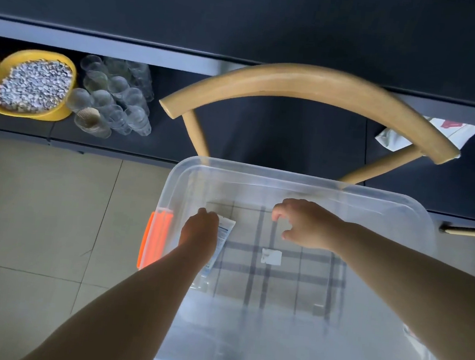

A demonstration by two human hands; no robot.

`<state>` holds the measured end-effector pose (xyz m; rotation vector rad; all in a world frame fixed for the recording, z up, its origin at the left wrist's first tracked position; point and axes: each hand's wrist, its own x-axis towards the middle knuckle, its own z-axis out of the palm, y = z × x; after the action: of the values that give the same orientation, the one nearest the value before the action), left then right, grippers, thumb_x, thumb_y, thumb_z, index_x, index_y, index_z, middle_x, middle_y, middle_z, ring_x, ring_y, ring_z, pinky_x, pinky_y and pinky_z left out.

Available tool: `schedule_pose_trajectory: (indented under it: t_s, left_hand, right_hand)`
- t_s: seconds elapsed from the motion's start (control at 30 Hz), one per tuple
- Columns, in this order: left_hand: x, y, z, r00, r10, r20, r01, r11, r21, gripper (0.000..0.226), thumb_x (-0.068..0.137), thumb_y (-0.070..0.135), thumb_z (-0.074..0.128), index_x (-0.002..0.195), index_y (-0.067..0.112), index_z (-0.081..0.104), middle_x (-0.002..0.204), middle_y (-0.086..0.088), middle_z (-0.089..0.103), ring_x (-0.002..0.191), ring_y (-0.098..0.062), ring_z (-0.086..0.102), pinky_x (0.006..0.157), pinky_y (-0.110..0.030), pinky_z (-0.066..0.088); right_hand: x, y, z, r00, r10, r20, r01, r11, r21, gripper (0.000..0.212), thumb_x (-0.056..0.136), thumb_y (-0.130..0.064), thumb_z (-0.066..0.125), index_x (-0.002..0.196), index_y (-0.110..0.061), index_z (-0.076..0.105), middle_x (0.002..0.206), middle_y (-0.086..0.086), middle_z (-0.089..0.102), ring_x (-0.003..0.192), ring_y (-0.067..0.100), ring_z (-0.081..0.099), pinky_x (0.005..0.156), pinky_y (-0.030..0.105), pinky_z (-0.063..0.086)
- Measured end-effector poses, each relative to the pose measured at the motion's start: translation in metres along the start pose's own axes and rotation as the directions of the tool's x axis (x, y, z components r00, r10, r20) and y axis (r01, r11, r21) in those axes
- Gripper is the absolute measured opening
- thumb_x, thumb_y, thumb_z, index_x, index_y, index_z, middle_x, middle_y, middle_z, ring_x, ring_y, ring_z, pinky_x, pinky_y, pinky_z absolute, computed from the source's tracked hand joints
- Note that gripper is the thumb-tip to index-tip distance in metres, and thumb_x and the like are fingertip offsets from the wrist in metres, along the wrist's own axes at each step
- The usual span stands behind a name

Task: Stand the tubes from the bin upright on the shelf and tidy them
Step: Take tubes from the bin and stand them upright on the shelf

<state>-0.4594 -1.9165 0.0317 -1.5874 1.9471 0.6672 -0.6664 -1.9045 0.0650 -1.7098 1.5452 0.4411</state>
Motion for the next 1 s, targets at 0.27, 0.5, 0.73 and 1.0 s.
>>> schedule_pose_trajectory:
  t_s: [0.27, 0.5, 0.73, 1.0]
  left_hand:
    - [-0.019, -0.006, -0.002, 0.999, -0.022, -0.027, 0.019, 0.995, -0.095, 0.025, 0.089, 0.004, 0.052, 0.113, 0.008, 0.048, 0.114, -0.010, 0.050, 0.105, -0.028, 0.059, 0.082, -0.029, 0.047]
    - [-0.021, -0.003, -0.007, 0.998, -0.064, 0.007, 0.064, 0.997, -0.050, 0.038, 0.082, -0.001, 0.060, 0.116, 0.006, 0.046, 0.118, -0.011, 0.048, 0.106, -0.028, 0.060, 0.083, -0.029, 0.049]
    - [-0.024, 0.002, -0.011, 0.996, -0.084, 0.033, 0.084, 0.996, -0.008, 0.045, 0.078, -0.001, 0.066, 0.119, 0.004, 0.047, 0.122, -0.013, 0.045, 0.108, -0.028, 0.060, 0.084, -0.030, 0.050]
    - [-0.039, -0.001, -0.031, 1.000, -0.002, 0.022, 0.002, 1.000, -0.017, 0.038, 0.080, -0.001, 0.063, 0.115, 0.007, 0.051, 0.116, -0.012, 0.045, 0.101, -0.029, 0.062, 0.078, -0.028, 0.051]
  right_hand:
    - [0.020, -0.016, 0.007, 1.000, 0.021, 0.003, -0.021, 0.998, 0.061, 0.037, 0.087, -0.012, 0.058, 0.121, -0.024, 0.052, 0.126, -0.002, 0.051, 0.113, 0.019, 0.050, 0.090, 0.028, 0.043]
    - [0.055, -0.032, 0.028, 0.998, 0.068, 0.003, -0.067, 0.978, 0.198, 0.041, 0.086, -0.017, 0.064, 0.125, -0.021, 0.051, 0.128, 0.001, 0.052, 0.113, 0.020, 0.051, 0.086, 0.025, 0.040]
    - [0.064, -0.037, 0.037, 0.998, 0.068, -0.003, -0.066, 0.973, 0.222, 0.043, 0.086, -0.018, 0.065, 0.127, -0.021, 0.050, 0.130, 0.001, 0.051, 0.114, 0.020, 0.051, 0.085, 0.024, 0.039]
    - [0.040, -0.025, 0.018, 0.996, 0.089, -0.011, -0.084, 0.971, 0.223, 0.044, 0.084, -0.016, 0.067, 0.125, -0.023, 0.051, 0.128, 0.000, 0.051, 0.113, 0.020, 0.052, 0.081, 0.022, 0.038]
